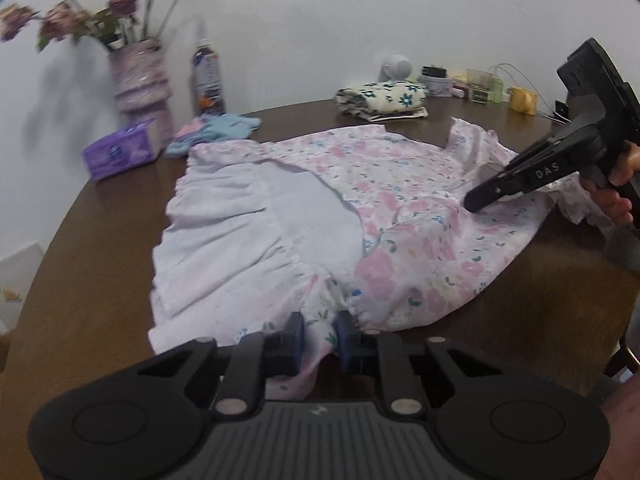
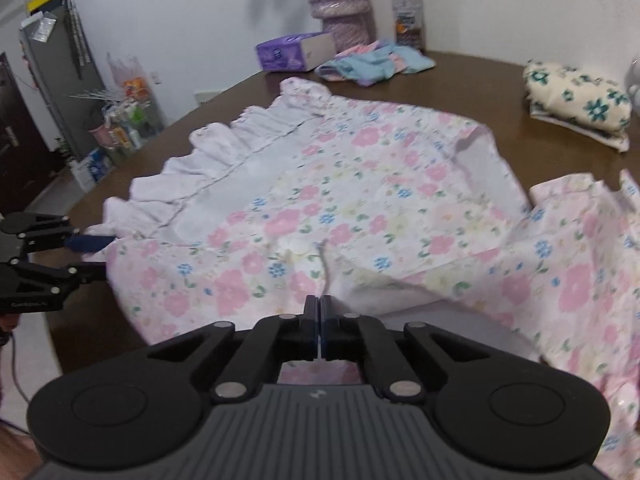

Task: Fold clothes
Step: 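Pull the skirt edge with the left gripper to straighten the dress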

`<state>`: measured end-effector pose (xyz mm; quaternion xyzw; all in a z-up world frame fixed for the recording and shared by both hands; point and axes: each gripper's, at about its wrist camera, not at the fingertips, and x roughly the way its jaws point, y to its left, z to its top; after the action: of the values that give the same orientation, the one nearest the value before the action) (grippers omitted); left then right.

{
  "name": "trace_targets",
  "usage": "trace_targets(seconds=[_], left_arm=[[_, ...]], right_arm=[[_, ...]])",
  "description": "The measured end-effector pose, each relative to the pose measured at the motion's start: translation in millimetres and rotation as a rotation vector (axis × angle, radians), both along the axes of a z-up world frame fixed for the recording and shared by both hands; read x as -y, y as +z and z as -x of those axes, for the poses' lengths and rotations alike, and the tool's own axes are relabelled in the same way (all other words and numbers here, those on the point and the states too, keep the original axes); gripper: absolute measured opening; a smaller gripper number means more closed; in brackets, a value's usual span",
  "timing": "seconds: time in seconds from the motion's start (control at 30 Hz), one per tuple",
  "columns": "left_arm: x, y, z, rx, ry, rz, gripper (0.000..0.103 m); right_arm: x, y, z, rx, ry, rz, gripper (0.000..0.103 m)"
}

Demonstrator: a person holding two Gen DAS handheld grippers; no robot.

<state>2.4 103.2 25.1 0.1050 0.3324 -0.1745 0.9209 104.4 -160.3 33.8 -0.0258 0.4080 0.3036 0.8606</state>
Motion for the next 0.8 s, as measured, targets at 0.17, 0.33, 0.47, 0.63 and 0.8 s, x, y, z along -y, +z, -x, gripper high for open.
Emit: trace_targets(seconds=[0.17, 0.33, 0.47, 0.63, 0.8], left_arm=[[23.2, -2.2, -31.7, 0.014, -0.001, -0.011, 0.015], [26.9, 6.3, -39.1, 0.052, 0.003, -0.015, 0.007], [22.2, 22.6, -22.2, 0.135, -0.029, -0.056, 0.006], [14.5, 23.8, 7.5, 0.166, -0.086, -0.131, 0.011], [6.8, 5.5, 20.7, 0.106, -0.088, -0.146, 0.013]], right_arm=[[4.9, -1.0, -11.9, 0.048, -0.059, 0.043, 0.0], [14.5, 1.3, -31.0, 0.039, -0.123, 0.019, 0.0], [24.1, 16.6, -15.5, 0.055, -0.091, -0.061, 0.0], [26.2, 41.7, 28.4, 0.067, -0.048, -0.138, 0.0], [34.7, 43.7, 78.2, 0.047, -0.001, -0.165, 0.0]])
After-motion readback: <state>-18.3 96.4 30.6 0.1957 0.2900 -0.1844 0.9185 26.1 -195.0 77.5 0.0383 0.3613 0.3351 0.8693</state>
